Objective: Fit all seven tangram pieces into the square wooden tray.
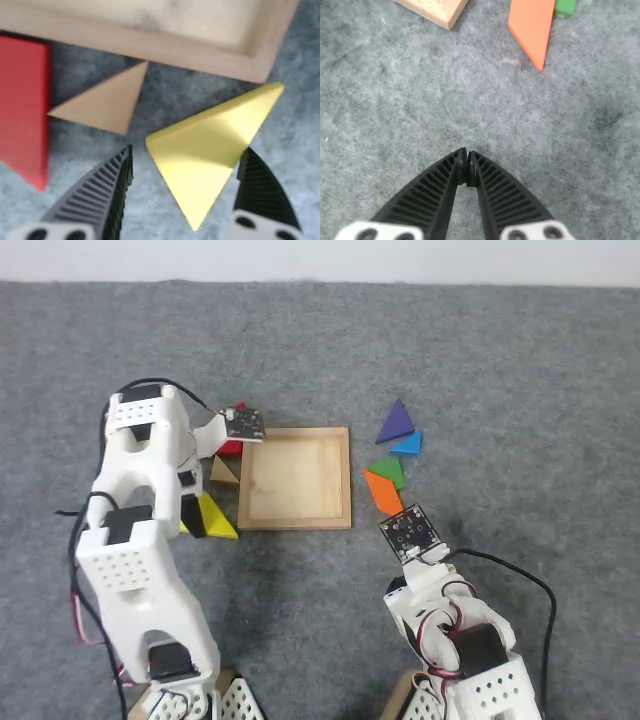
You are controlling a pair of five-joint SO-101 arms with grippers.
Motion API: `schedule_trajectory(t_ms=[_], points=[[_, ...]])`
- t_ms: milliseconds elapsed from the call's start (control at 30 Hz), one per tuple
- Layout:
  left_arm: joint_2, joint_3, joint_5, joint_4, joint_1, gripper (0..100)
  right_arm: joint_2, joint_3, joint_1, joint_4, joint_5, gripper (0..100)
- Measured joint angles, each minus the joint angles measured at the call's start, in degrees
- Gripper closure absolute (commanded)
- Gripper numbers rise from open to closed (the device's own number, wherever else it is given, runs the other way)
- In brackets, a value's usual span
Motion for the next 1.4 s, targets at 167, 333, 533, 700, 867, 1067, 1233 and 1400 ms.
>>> schedule_trajectory(t_ms=[167, 333, 533, 700, 867, 1067, 1233, 1400], points=[[0.0, 0.0, 0.09, -0.62, 2.37, 67, 0.0, 0.0, 0.0, 0.0, 0.0, 99.0], [0.0, 0.0, -1.41, -0.97, 2.99, 67, 0.0, 0.0, 0.0, 0.0, 0.0, 99.0], [0.0, 0.0, -2.11, -1.67, 1.14, 67, 0.0, 0.0, 0.0, 0.0, 0.0, 99.0], [0.0, 0.0, -2.11, -2.02, 0.0, 68, 0.0, 0.0, 0.0, 0.0, 0.0, 99.0], [0.0, 0.0, -2.29, -2.02, -0.09, 68, 0.0, 0.0, 0.0, 0.0, 0.0, 99.0], [0.0, 0.0, -2.29, -2.02, 1.23, 68, 0.0, 0.0, 0.0, 0.0, 0.0, 99.0], [0.0, 0.0, -2.29, -2.02, 2.2, 68, 0.0, 0.0, 0.0, 0.0, 0.0, 99.0], [0.0, 0.0, -2.29, -2.02, 2.2, 68, 0.0, 0.0, 0.0, 0.0, 0.0, 99.0]])
